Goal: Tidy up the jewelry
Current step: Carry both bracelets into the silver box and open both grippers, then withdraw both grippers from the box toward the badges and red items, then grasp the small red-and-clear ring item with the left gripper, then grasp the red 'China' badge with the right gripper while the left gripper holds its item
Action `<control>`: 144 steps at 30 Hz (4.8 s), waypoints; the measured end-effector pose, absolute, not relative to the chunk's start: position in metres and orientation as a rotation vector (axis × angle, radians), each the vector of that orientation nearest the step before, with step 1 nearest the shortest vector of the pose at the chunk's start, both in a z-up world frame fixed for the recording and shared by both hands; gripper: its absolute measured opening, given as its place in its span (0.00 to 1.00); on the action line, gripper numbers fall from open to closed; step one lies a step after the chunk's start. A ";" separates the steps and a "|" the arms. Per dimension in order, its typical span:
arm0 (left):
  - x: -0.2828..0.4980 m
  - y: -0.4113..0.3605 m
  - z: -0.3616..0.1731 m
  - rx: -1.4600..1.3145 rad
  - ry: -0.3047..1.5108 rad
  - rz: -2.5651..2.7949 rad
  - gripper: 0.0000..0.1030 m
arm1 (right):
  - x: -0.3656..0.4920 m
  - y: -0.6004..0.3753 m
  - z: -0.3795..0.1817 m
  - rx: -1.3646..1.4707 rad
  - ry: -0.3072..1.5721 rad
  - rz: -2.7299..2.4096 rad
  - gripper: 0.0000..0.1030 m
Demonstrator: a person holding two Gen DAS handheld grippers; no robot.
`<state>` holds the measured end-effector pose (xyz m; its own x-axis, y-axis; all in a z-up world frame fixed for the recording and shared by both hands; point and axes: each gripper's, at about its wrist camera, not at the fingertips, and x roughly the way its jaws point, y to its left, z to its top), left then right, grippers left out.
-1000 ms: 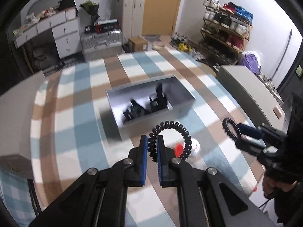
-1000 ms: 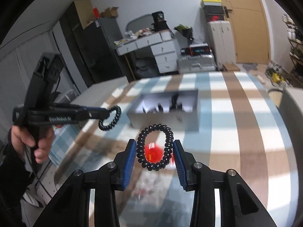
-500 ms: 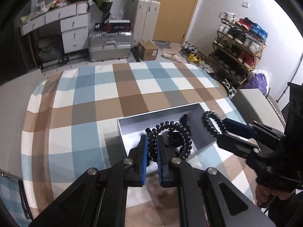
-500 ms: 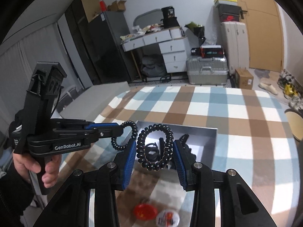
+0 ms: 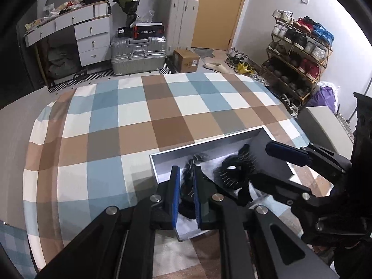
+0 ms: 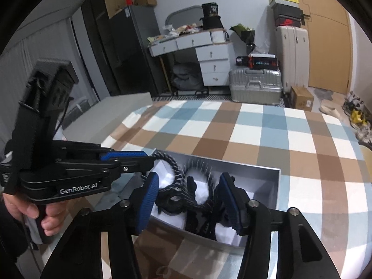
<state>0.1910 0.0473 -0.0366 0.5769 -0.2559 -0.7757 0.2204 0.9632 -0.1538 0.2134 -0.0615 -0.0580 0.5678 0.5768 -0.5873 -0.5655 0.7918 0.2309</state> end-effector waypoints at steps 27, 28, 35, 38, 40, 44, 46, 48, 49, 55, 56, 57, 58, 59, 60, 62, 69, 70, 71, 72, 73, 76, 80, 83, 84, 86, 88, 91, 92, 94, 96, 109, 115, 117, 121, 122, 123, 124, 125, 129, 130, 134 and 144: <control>0.066 0.027 0.009 -0.035 0.711 -0.200 0.84 | 0.056 -0.145 -0.006 0.166 0.488 0.511 0.98; 0.062 0.026 0.010 -0.039 0.705 -0.200 0.93 | 0.052 -0.146 -0.006 0.170 0.488 0.503 1.00; 0.040 0.021 -0.010 -0.066 0.723 -0.225 0.99 | 0.028 -0.153 -0.029 0.182 0.550 0.440 1.00; 0.036 0.017 -0.028 -0.078 0.770 -0.246 0.99 | 0.017 -0.157 -0.044 0.166 0.576 0.395 1.00; 0.035 0.013 -0.042 -0.087 0.813 -0.278 0.99 | 0.009 -0.163 -0.055 0.168 0.586 0.372 1.00; 0.032 0.000 -0.064 -0.074 0.873 -0.336 0.99 | -0.001 -0.179 -0.081 0.201 0.633 0.330 1.00; 0.031 -0.010 -0.076 -0.049 0.907 -0.353 0.99 | -0.004 -0.186 -0.091 0.207 0.659 0.307 1.00; 0.031 -0.019 -0.087 -0.028 0.936 -0.368 0.99 | -0.007 -0.192 -0.099 0.213 0.675 0.283 1.00; 0.029 -0.021 -0.090 -0.021 0.944 -0.369 0.99 | -0.008 -0.194 -0.102 0.217 0.680 0.278 1.00; 0.032 -0.033 -0.105 0.069 0.979 -0.339 0.99 | -0.012 -0.195 -0.111 0.210 0.698 0.266 1.00; 0.032 -0.033 -0.107 0.084 0.984 -0.321 0.99 | -0.012 -0.196 -0.111 0.212 0.697 0.264 1.00; 0.034 -0.033 -0.107 0.088 0.988 -0.309 0.99 | -0.012 -0.196 -0.111 0.214 0.697 0.263 1.00; 0.034 -0.031 -0.108 0.078 0.986 -0.316 0.99 | -0.011 -0.196 -0.111 0.218 0.698 0.264 1.00; 0.033 -0.029 -0.106 0.059 0.981 -0.329 0.99 | -0.011 -0.197 -0.112 0.221 0.700 0.264 1.00; 0.033 -0.028 -0.105 0.045 0.979 -0.345 0.99 | -0.011 -0.197 -0.112 0.225 0.704 0.266 1.00; 0.032 -0.028 -0.103 0.041 0.967 -0.360 0.97 | -0.010 -0.197 -0.113 0.225 0.708 0.266 1.00; 0.036 -0.034 -0.103 0.057 0.978 -0.404 0.59 | -0.011 -0.198 -0.113 0.235 0.708 0.269 1.00; 0.037 -0.035 -0.103 0.054 0.983 -0.407 0.54 | -0.011 -0.198 -0.113 0.235 0.709 0.267 1.00; 0.038 -0.035 -0.103 0.050 0.989 -0.414 0.47 | -0.011 -0.198 -0.112 0.237 0.709 0.267 1.00; 0.037 -0.035 -0.103 0.042 0.998 -0.431 0.42 | -0.011 -0.199 -0.112 0.239 0.709 0.267 1.00; 0.038 -0.036 -0.104 0.038 1.006 -0.440 0.32 | -0.011 -0.199 -0.112 0.241 0.709 0.267 1.00; 0.038 -0.038 -0.104 0.039 1.017 -0.461 0.21 | -0.012 -0.200 -0.112 0.242 0.710 0.266 1.00; 0.037 -0.039 -0.105 0.035 1.025 -0.483 0.16 | -0.011 -0.199 -0.112 0.250 0.712 0.268 1.00; 0.037 -0.037 -0.105 0.026 1.027 -0.484 0.15 | -0.012 -0.197 -0.112 0.249 0.715 0.273 1.00; 0.038 -0.035 -0.104 0.018 1.026 -0.483 0.15 | -0.012 -0.197 -0.112 0.250 0.715 0.273 1.00; 0.039 -0.032 -0.101 0.006 1.016 -0.479 0.15 | -0.011 -0.197 -0.111 0.254 0.715 0.272 1.00; 0.037 -0.024 -0.096 -0.012 0.993 -0.468 0.15 | -0.009 -0.198 -0.111 0.272 0.723 0.277 1.00; 0.033 -0.010 -0.089 -0.030 0.966 -0.441 0.15 | -0.004 -0.198 -0.112 0.291 0.737 0.278 1.00; 0.032 -0.004 -0.087 -0.042 0.956 -0.430 0.15 | -0.002 -0.196 -0.112 0.286 0.741 0.281 1.00; 0.030 0.007 -0.084 -0.068 0.940 -0.415 0.15 | 0.001 -0.192 -0.112 0.272 0.747 0.287 1.00; 0.025 0.020 -0.081 -0.089 0.920 -0.392 0.15 | 0.005 -0.185 -0.110 0.257 0.751 0.307 1.00; 0.006 0.081 -0.081 -0.204 0.847 -0.247 0.15 | 0.059 -0.096 -0.102 0.062 0.757 0.539 0.95; 0.003 0.104 -0.083 -0.239 0.809 -0.162 0.15 | 0.075 -0.065 -0.106 0.011 0.729 0.543 0.88; 0.004 0.108 -0.084 -0.247 0.808 -0.163 0.15 | 0.081 -0.057 -0.109 -0.022 0.745 0.523 0.84; 0.005 0.113 -0.086 -0.244 0.808 -0.159 0.15 | 0.091 -0.044 -0.117 -0.093 0.807 0.457 0.64; 0.005 0.114 -0.087 -0.250 0.808 -0.162 0.15 | 0.092 -0.042 -0.118 -0.104 0.808 0.445 0.63; 0.005 0.115 -0.087 -0.253 0.809 -0.166 0.15 | 0.092 -0.040 -0.118 -0.112 0.802 0.439 0.62; 0.005 0.116 -0.087 -0.257 0.810 -0.171 0.15 | 0.092 -0.038 -0.118 -0.119 0.802 0.439 0.60; 0.004 0.117 -0.087 -0.263 0.813 -0.178 0.15 | 0.092 -0.037 -0.118 -0.126 0.801 0.440 0.57; 0.002 0.118 -0.086 -0.285 0.820 -0.200 0.15 | 0.091 -0.036 -0.118 -0.142 0.803 0.421 0.35; 0.002 0.117 -0.085 -0.280 0.816 -0.198 0.15 | 0.091 -0.037 -0.118 -0.136 0.803 0.421 0.26; 0.001 0.116 -0.082 -0.275 0.812 -0.203 0.15 | 0.088 -0.040 -0.117 -0.130 0.794 0.424 0.14; 0.000 0.109 -0.075 -0.255 0.810 -0.203 0.15 | 0.083 -0.067 -0.108 -0.018 0.791 0.433 0.05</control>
<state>0.0005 0.1095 -0.0751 0.6731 -0.2750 -0.6865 0.0814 0.9502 -0.3009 0.0831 -0.0671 -0.1076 0.6199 0.3703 -0.6918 -0.3837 0.9121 0.1444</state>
